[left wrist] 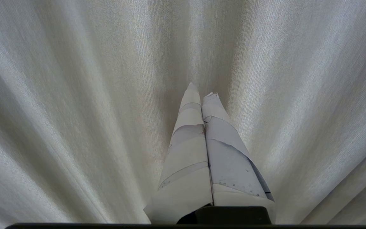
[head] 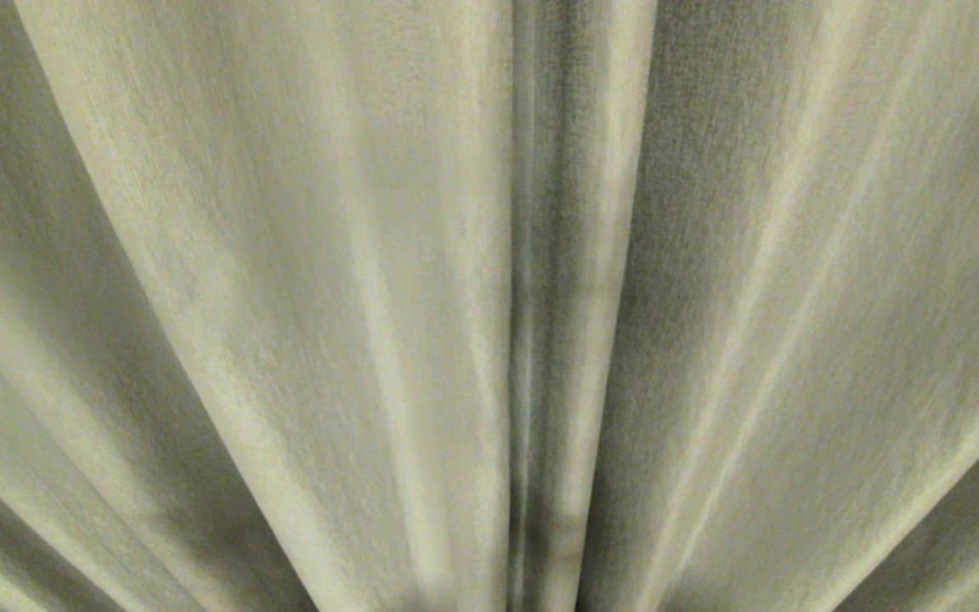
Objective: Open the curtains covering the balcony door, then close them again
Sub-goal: Pull the outer curtains open on both sides
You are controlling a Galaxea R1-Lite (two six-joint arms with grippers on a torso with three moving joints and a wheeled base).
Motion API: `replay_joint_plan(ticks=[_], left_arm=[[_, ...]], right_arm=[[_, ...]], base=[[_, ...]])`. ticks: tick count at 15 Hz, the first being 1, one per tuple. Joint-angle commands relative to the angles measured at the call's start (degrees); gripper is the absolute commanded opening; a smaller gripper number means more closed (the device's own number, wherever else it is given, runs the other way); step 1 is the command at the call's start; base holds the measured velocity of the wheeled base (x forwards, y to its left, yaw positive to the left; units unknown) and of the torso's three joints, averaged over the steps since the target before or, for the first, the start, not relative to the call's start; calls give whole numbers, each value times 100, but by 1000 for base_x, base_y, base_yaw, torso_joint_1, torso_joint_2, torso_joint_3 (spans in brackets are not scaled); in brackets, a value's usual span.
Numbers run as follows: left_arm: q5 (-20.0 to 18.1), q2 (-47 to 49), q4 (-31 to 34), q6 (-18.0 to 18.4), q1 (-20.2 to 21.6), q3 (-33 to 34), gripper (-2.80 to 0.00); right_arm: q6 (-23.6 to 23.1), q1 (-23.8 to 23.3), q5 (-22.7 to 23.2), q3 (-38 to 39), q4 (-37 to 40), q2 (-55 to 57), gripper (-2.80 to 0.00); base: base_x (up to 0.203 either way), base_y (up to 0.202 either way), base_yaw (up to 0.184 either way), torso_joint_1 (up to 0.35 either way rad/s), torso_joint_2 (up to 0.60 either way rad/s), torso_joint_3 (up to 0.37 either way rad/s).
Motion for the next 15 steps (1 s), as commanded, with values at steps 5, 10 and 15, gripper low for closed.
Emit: replay_joint_plan(ticks=[5,10,15], left_arm=[[0,-7,-1,0,2,0,-280],[0,-7,-1,0,-2,0,-280],[0,-7,-1,-8,-2,0,-280]], right_arm=[[-40,-103,16,-1129,-44,1631,0],[-77,-111,4,-1153,-111,1927,-280],[-299,-80,35,-1816,-383,2396,-280]], base=[[0,0,0,0,0,0],[0,0,0,0,0,0],[0,0,0,0,0,0]])
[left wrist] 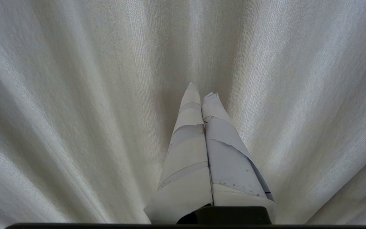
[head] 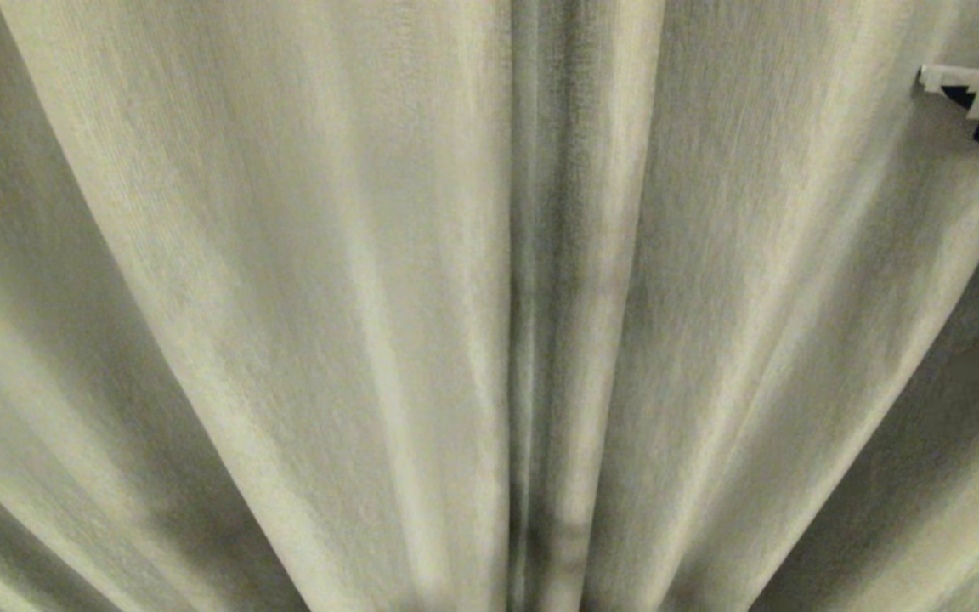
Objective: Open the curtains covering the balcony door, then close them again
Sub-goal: Pull the outer curtains open on both sides
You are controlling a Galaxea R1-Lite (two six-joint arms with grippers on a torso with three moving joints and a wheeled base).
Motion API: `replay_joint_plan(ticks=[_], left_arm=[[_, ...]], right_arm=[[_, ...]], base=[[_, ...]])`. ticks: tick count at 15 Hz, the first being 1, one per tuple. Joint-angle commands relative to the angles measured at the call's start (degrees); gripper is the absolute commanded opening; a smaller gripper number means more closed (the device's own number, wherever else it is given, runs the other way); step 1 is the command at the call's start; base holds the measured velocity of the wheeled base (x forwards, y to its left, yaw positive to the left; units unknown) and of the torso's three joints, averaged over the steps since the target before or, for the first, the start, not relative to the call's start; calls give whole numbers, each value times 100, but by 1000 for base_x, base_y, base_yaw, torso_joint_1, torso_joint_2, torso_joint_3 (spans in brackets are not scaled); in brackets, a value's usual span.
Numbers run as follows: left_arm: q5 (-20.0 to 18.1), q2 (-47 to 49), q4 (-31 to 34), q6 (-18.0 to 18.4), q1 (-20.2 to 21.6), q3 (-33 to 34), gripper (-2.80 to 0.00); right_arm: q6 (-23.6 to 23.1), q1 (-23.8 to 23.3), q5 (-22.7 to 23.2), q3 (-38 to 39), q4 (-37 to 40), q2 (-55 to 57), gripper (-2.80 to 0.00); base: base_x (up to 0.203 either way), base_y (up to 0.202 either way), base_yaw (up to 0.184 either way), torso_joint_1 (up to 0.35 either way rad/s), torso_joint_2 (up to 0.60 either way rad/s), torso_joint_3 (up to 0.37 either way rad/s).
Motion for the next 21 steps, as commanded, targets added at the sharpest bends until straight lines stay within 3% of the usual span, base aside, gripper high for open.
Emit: replay_joint_plan(ticks=[1,3,5,15,21], left_arm=[[0,-7,-1,2,-4,0,-280],[0,-7,-1,-5,2,0,-280],[0,-7,-1,-6,-7,0,-280],[0,-7,-1,-6,2,0,-280],[0,-7,-1,-6,0,0,-280]], right_arm=[[-20,15,18,-458,7,331,-280],[40,-73,21,-826,69,440,-280],[84,-474,22,-983,272,409,-280],[862,-3552,42,-2023,322,1468,-280],[1187,-4535,178,-2763,275,2364,-280]], base=[[0,0,0,0,0,0],[0,0,0,0,0,0],[0,0,0,0,0,0],[0,0,0,0,0,0],[0,0,0,0,0,0]])
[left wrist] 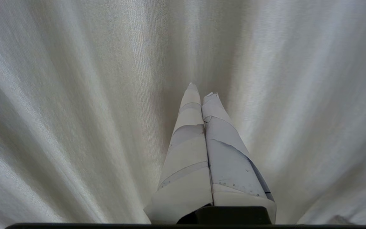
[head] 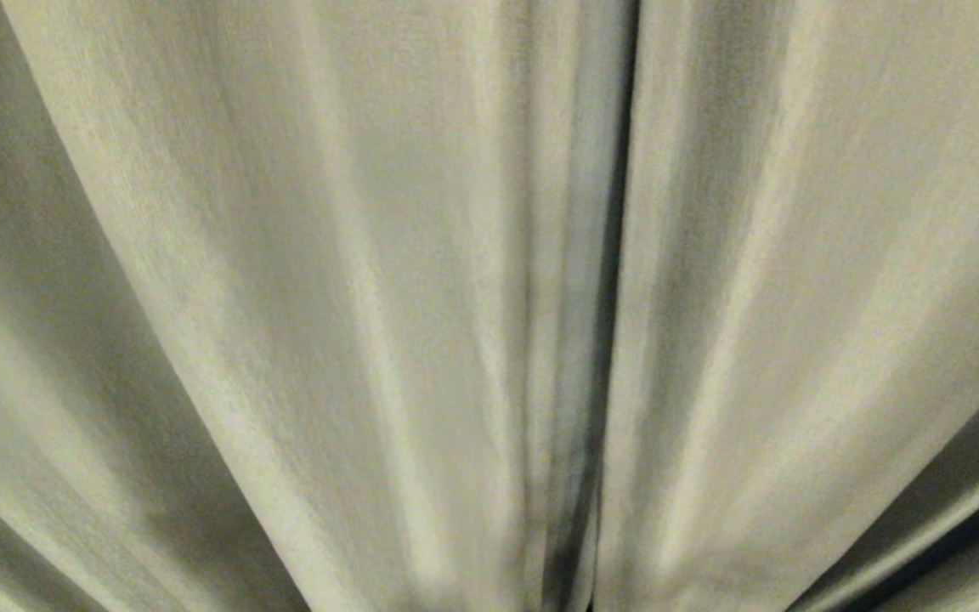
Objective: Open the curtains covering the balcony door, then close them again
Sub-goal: Pull the outer curtains open on both sides
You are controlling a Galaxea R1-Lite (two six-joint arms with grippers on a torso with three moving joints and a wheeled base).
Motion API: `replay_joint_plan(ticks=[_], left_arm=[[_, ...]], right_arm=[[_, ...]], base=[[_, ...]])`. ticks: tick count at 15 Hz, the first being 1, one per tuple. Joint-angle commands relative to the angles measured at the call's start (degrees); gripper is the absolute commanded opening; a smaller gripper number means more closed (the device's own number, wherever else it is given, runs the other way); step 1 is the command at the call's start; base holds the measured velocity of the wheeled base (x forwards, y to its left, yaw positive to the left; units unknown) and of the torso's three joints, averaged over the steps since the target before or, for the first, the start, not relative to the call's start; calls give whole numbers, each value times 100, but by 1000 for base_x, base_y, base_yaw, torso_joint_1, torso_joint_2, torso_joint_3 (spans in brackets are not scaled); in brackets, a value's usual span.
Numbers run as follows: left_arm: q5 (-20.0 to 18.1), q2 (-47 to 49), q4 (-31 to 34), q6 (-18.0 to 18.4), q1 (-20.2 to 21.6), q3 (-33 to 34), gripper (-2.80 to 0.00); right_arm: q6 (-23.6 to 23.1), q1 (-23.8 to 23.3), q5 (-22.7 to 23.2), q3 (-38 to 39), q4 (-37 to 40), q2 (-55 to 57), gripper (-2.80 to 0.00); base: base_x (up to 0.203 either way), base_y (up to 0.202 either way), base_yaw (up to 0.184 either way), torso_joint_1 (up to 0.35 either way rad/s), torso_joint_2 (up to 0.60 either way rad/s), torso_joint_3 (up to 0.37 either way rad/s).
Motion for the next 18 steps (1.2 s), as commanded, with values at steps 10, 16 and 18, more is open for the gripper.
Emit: replay_joint_plan(ticks=[10,16,18], left_arm=[[2,-5,-1,-2,2,0,-280],[2,-5,-1,-2,1,0,-280],[2,-5,-1,2,2,0,-280]], right_arm=[[17,-542,357,-85,45,307,-280],[0,319,1576,1117,-3,-1111,-280],[-16,699,1723,1547,-113,-1504,-280]], base=[[0,0,0,0,0,0],[0,0,0,0,0,0],[0,0,0,0,0,0]])
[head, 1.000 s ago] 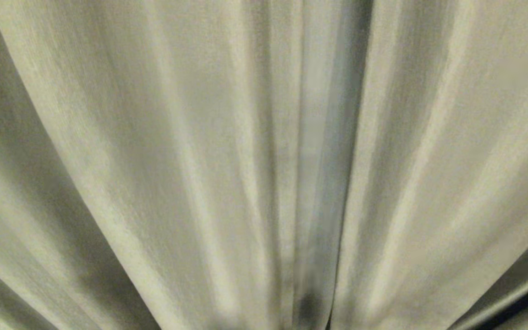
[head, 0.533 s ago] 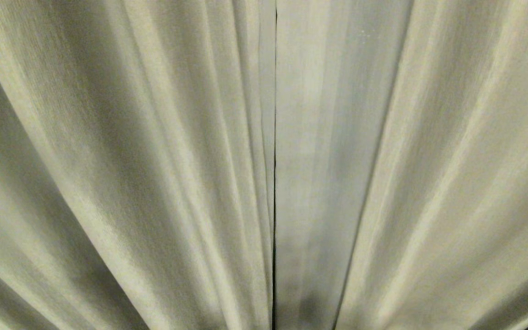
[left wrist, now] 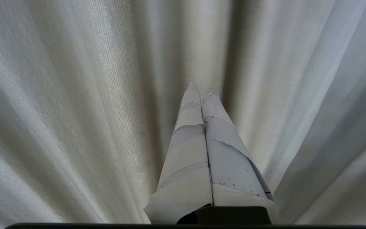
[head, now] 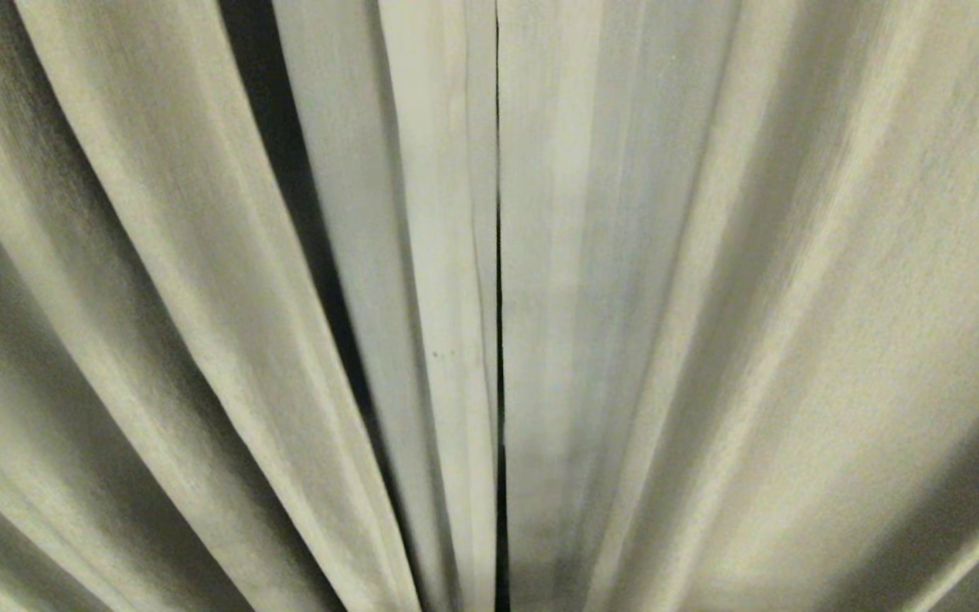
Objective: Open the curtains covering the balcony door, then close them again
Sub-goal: Pull the outer curtains open on both sides
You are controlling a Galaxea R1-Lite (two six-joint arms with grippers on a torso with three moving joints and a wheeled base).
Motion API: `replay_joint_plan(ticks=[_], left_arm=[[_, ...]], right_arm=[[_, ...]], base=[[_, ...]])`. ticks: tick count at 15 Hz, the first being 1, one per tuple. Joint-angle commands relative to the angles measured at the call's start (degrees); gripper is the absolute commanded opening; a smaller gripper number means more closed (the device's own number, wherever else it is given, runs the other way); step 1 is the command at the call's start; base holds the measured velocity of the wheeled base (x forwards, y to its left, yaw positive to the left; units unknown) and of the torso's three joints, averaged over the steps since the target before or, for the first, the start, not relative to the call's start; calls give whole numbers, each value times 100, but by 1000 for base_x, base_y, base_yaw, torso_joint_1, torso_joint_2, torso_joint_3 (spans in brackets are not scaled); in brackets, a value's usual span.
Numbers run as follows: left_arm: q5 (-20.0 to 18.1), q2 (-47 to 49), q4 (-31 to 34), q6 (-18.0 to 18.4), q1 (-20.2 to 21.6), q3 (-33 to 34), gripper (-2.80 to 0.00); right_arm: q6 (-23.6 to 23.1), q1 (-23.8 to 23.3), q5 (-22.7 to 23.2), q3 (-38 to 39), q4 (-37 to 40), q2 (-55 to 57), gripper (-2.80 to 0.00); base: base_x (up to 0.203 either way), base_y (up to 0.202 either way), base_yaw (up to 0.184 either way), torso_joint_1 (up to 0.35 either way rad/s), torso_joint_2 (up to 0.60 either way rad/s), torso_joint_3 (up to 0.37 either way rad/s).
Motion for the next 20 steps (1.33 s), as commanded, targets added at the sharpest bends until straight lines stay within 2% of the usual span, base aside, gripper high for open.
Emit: replay_joint_plan(ticks=[1,3,4,10,13,15,20], left_arm=[[0,-5,2,-5,4,0,-280],[0,-5,2,-4,7,0,-280],[0,-5,2,-5,-1,0,-280],[0,-5,2,-4,7,0,-280],[3,-5,2,-3,6,0,-280],[0,-5,2,-2,1,0,-280],[0,-5,2,4,-2,0,-280]], right_arm=[[-4,416,81,460,-205,-712,-280],[-5,532,90,613,-239,-896,-280],[-5,546,98,679,-248,-969,0],[21,538,116,852,-161,-1271,0],[16,538,95,1492,-158,-1771,0],[5,526,80,2255,-158,-2335,0],[-90,517,83,4882,-152,-4331,0]], base=[[0,0,0,0,0,0],[0,0,0,0,0,0],[0,0,0,0,0,0],[0,0,0,0,0,0],[0,0,0,0,0,0],[0,0,0,0,0,0],[0,0,0,0,0,0]])
